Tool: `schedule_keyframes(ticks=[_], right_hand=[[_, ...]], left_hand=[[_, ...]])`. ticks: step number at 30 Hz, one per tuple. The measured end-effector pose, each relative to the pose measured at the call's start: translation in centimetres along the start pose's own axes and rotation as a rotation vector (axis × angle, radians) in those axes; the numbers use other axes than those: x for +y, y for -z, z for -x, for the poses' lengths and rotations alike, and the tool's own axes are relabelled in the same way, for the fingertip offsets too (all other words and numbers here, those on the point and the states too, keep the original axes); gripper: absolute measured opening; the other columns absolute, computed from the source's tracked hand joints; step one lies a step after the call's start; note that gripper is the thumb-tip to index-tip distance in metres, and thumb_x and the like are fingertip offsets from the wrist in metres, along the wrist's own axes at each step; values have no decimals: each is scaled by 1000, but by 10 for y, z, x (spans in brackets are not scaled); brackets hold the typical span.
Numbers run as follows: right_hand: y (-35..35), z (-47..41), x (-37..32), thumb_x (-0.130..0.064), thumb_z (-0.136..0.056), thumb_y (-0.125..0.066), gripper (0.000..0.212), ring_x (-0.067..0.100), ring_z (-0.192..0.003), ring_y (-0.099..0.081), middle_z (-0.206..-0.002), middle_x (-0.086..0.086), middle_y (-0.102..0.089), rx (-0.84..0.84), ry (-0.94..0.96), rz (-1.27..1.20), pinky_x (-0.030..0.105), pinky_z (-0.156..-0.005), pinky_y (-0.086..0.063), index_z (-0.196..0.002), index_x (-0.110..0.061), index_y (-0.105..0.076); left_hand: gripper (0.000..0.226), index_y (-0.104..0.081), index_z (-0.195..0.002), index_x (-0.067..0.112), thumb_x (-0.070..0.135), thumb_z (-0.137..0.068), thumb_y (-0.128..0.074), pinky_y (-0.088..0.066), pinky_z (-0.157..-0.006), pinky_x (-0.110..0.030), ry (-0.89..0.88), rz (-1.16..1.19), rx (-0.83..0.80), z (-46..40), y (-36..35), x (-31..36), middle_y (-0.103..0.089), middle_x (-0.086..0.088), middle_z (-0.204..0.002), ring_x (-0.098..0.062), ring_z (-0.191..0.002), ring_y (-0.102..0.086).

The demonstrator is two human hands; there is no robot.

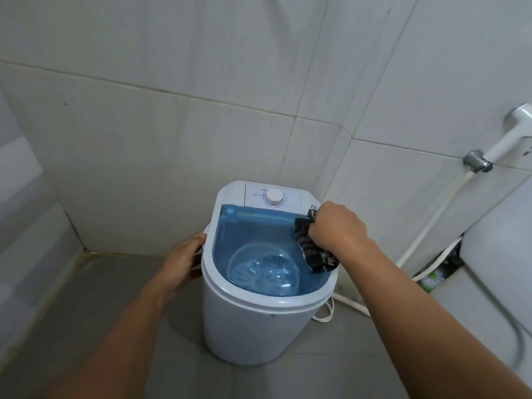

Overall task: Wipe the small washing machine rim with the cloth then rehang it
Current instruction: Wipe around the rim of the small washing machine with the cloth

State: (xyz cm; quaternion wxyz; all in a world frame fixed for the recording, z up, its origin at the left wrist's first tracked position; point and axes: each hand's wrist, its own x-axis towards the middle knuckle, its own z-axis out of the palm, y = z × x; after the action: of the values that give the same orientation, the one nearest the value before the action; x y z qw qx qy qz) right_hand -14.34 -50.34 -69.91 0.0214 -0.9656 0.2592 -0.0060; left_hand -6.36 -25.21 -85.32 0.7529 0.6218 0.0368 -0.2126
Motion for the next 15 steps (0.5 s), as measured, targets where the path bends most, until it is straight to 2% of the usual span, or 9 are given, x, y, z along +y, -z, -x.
schedule_keyframes(ticks=[2, 5, 6, 9, 10, 13, 15], right_hand=[[-6, -3, -16, -20, -89, -58, 25, 32, -89, -59, -113, 11, -67, 5, 11, -48, 31, -70, -43, -111, -10, -59], [-24, -3, -61, -24, -89, -60, 28, 32, -105, -64, -117, 10, -65, 25, 147, -182, 30, -72, -40, -113, -9, -63], [-30, 0, -75, -25, -89, -61, 29, 32, -106, -64, -117, 9, -63, 30, 210, -209, 31, -72, -41, -113, -10, -66], [-39, 2, -78, -32, -92, -59, 30, 29, -107, -63, -118, 5, -61, 39, 319, -232, 34, -76, -47, -116, -18, -71], [-39, 0, -63, -34, -92, -59, 29, 29, -106, -63, -116, 5, -62, 51, 307, -213, 35, -78, -49, -115, -21, -71], [-33, -10, -3, -36, -91, -57, 27, 30, -101, -64, -111, 5, -65, 97, 160, -108, 34, -75, -48, -110, -23, -72], [-28, -23, 21, -35, -91, -56, 27, 31, -97, -65, -108, 6, -67, 105, 48, -103, 32, -70, -46, -107, -20, -72]], left_hand=[[27, -78, -115, 24, 35, -98, -60, -54, -73, -31, 4, 1, 2, 1, -2, 0, -82, 2, -91, -10, -71, -74], [28, -75, -118, 21, 33, -100, -57, -52, -65, -29, -3, -16, -14, -3, -2, -4, -78, 8, -73, -7, -60, -71], [29, -74, -119, 20, 33, -100, -57, -53, -67, -30, -5, -19, -9, -1, -2, -1, -79, 6, -76, -9, -64, -72], [32, -74, -123, 21, 36, -99, -60, -56, -74, -35, 6, -14, 0, -10, 5, -4, -82, -6, -104, -21, -84, -75], [32, -74, -122, 20, 36, -99, -59, -55, -71, -33, 13, -23, -11, -10, 4, -2, -82, -4, -100, -18, -80, -74], [26, -71, -111, 15, 33, -99, -57, -49, -53, -23, 21, -17, -37, -10, 0, -3, -71, 9, -60, -5, -48, -64], [24, -69, -105, 12, 31, -101, -56, -47, -46, -19, 26, -10, -20, -6, -2, -2, -66, 10, -52, -3, -42, -60]])
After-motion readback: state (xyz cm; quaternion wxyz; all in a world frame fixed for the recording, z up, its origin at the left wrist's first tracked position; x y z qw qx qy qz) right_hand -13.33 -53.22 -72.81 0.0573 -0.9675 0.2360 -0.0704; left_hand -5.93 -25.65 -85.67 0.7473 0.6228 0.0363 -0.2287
